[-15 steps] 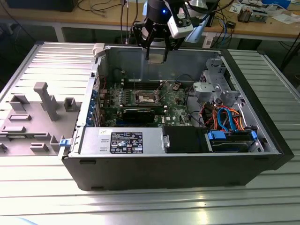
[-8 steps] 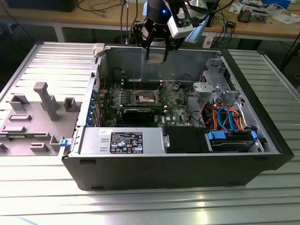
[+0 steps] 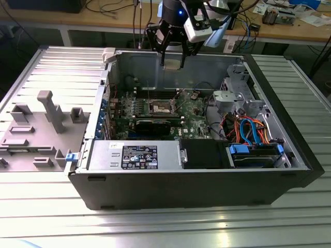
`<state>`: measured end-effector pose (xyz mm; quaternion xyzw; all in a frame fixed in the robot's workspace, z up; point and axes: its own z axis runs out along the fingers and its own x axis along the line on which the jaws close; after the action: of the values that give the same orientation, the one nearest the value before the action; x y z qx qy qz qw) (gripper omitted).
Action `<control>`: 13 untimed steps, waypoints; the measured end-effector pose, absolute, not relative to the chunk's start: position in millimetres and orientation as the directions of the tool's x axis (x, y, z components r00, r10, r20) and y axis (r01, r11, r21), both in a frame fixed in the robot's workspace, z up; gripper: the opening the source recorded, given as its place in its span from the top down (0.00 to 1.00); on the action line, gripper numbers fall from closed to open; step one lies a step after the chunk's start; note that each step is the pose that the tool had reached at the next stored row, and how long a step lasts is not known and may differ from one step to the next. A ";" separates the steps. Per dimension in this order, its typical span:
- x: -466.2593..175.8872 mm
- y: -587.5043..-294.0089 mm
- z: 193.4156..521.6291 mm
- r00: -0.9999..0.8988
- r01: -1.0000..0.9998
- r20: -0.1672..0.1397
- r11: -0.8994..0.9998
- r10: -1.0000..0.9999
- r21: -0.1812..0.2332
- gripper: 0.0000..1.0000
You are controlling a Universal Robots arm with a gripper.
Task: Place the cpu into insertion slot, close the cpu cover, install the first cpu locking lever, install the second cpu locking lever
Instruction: 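Place the cpu into insertion slot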
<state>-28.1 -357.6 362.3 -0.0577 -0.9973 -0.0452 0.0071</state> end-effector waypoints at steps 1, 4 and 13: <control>-28.1 -357.6 362.3 -0.993 0.119 0.019 0.989 0.118 0.089 0.46; -28.1 -357.6 362.3 -0.993 0.121 0.019 0.989 0.119 0.089 0.46; -28.1 -357.6 362.3 -0.992 0.128 0.019 0.988 0.127 0.089 0.46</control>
<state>-28.1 -357.6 362.3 -0.0641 -0.9969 -0.0452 0.0068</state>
